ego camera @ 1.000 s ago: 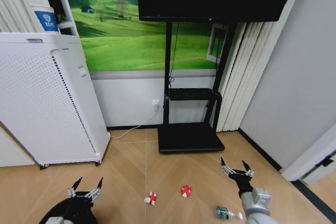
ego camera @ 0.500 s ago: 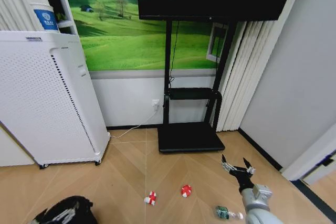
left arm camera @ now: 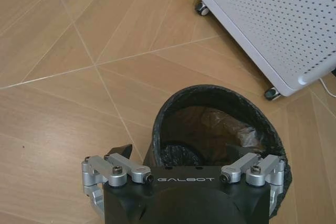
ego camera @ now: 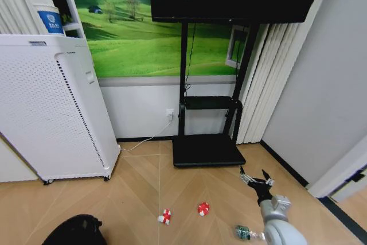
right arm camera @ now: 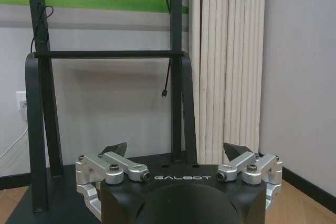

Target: Pick up the trash bin and place the garbage on the floor into it.

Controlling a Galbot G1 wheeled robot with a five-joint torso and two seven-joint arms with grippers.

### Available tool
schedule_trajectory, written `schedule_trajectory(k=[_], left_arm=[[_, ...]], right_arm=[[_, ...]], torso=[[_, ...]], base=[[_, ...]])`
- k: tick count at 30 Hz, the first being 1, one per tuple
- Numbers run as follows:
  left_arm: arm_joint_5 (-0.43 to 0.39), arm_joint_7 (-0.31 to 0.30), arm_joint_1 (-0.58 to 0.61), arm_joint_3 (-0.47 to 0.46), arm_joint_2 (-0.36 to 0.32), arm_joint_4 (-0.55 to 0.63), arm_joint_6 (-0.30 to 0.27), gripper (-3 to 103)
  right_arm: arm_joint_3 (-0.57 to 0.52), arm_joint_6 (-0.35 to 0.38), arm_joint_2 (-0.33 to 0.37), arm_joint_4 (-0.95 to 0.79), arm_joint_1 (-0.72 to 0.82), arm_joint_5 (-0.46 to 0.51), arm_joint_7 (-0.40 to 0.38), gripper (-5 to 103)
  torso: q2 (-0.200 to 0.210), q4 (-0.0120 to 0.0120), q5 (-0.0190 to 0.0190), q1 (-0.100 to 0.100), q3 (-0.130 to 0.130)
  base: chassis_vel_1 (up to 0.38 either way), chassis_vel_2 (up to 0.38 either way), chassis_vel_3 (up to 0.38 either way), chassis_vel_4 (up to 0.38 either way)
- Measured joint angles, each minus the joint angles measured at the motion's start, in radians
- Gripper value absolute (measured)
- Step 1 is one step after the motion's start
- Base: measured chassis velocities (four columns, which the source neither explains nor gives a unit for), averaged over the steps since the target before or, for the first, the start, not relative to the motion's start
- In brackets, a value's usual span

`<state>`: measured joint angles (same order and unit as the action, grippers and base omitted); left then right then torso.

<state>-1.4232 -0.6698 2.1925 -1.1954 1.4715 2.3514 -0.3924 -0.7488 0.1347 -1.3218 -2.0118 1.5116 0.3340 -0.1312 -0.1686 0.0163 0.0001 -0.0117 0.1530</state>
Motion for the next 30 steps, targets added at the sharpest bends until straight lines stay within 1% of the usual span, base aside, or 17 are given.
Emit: schedule_trajectory(k=[3, 4, 5, 7, 10, 14, 16, 18, 19, 20, 22, 23, 25, 27, 28, 29, 30], left_arm=[[-0.003, 0.009, -0.012, -0.003, 0.000, -0.028, 0.000, 99], [0.001, 0.028, -0.027, -0.004, -0.005, -0.058, -0.003, 99], [0.001, 0.028, -0.027, -0.004, -0.005, -0.058, -0.003, 99], [0.008, 0.048, -0.064, -0.012, -0.021, -0.112, -0.018, 99], [0.007, 0.053, -0.076, -0.014, -0.029, -0.129, -0.024, 98], [0.002, 0.059, -0.121, -0.009, -0.048, -0.203, -0.041, 98], [-0.004, 0.072, -0.155, 0.001, -0.065, -0.258, -0.058, 98], [-0.005, 0.076, -0.165, 0.005, -0.070, -0.272, -0.062, 98], [-0.002, 0.081, -0.199, 0.020, -0.080, -0.311, -0.074, 98], [-0.002, 0.081, -0.199, 0.020, -0.080, -0.311, -0.074, 98], [0.011, 0.082, -0.252, 0.033, -0.085, -0.355, -0.090, 98], [0.011, 0.082, -0.252, 0.033, -0.085, -0.355, -0.090, 98], [0.022, 0.076, -0.296, 0.052, -0.088, -0.384, -0.105, 98], [0.025, 0.073, -0.303, 0.059, -0.090, -0.391, -0.105, 98], [0.019, 0.053, -0.318, 0.083, -0.095, -0.410, -0.096, 90], [0.008, 0.043, -0.324, 0.097, -0.095, -0.422, -0.085, 85], [0.008, 0.043, -0.324, 0.097, -0.095, -0.422, -0.085, 85]], right_arm=[[-0.004, -0.002, 0.000, 0.009, 0.005, 0.000, 0.002, 100], [-0.005, -0.005, -0.001, 0.014, 0.007, -0.003, 0.003, 100], [-0.005, -0.005, -0.001, 0.014, 0.007, -0.003, 0.003, 100], [-0.003, -0.008, -0.006, 0.018, 0.014, -0.011, 0.004, 100], [-0.001, -0.008, -0.008, 0.018, 0.016, -0.013, 0.004, 100], [-0.001, -0.009, -0.009, 0.020, 0.017, -0.016, 0.005, 100], [-0.001, -0.010, -0.007, 0.020, 0.018, -0.016, 0.005, 100], [-0.001, -0.010, -0.006, 0.020, 0.019, -0.016, 0.006, 100], [0.000, -0.010, -0.005, 0.018, 0.022, -0.016, 0.006, 100], [0.000, -0.010, -0.005, 0.018, 0.022, -0.016, 0.006, 100], [0.003, -0.010, -0.004, 0.007, 0.034, -0.019, 0.006, 100], [0.003, -0.010, -0.004, 0.007, 0.034, -0.019, 0.006, 100], [0.004, -0.011, -0.007, -0.001, 0.049, -0.028, 0.007, 100], [0.005, -0.011, -0.007, -0.004, 0.053, -0.031, 0.008, 100], [0.009, -0.011, -0.008, -0.025, 0.072, -0.034, 0.014, 100], [0.013, -0.010, -0.011, -0.040, 0.079, -0.035, 0.018, 100], [0.013, -0.010, -0.011, -0.040, 0.079, -0.035, 0.018, 100]], torso=[[-0.001, 0.0000, 0.0000, 0.000, 0.000], [-0.001, 0.0000, 0.0001, 0.000, 0.001], [-0.001, 0.0000, 0.0001, 0.000, 0.001], [-0.001, 0.0001, -0.0003, 0.000, 0.001], [-0.001, 0.0002, 0.0002, 0.000, 0.001], [-0.002, -0.0001, -0.0001, -0.001, 0.001], [-0.002, -0.0001, -0.0003, -0.001, 0.002], [-0.002, -0.0001, -0.0002, -0.001, 0.002], [-0.002, -0.0001, -0.0002, -0.001, 0.002], [-0.002, -0.0001, -0.0002, -0.001, 0.002], [-0.003, 0.0000, -0.0002, -0.001, 0.002], [-0.003, 0.0000, -0.0002, -0.001, 0.002], [-0.003, 0.0000, -0.0001, -0.001, 0.002], [-0.003, 0.0000, 0.0000, -0.001, 0.002], [-0.003, 0.0001, -0.0001, -0.001, 0.002], [-0.003, 0.0003, -0.0003, -0.001, 0.002], [-0.003, 0.0003, -0.0003, -0.001, 0.002]], base=[[0.000, 0.000, 0.000, 0.000], [0.000, 0.000, 0.000, 0.000], [0.000, 0.000, 0.000, 0.000], [0.000, 0.000, 0.000, 0.000], [0.000, 0.000, 0.000, 0.000], [0.000, 0.000, 0.000, 0.000], [0.000, 0.000, 0.000, 0.000], [0.000, 0.000, 0.000, 0.000], [0.000, 0.000, 0.000, 0.000], [0.000, 0.000, 0.000, 0.000], [0.000, 0.000, 0.000, 0.000], [0.000, 0.000, 0.000, 0.000], [0.000, 0.000, 0.000, 0.000], [0.000, 0.000, 0.000, 0.000], [0.000, 0.000, 0.000, 0.000], [0.000, 0.000, 0.000, 0.000], [0.000, 0.000, 0.000, 0.000]])
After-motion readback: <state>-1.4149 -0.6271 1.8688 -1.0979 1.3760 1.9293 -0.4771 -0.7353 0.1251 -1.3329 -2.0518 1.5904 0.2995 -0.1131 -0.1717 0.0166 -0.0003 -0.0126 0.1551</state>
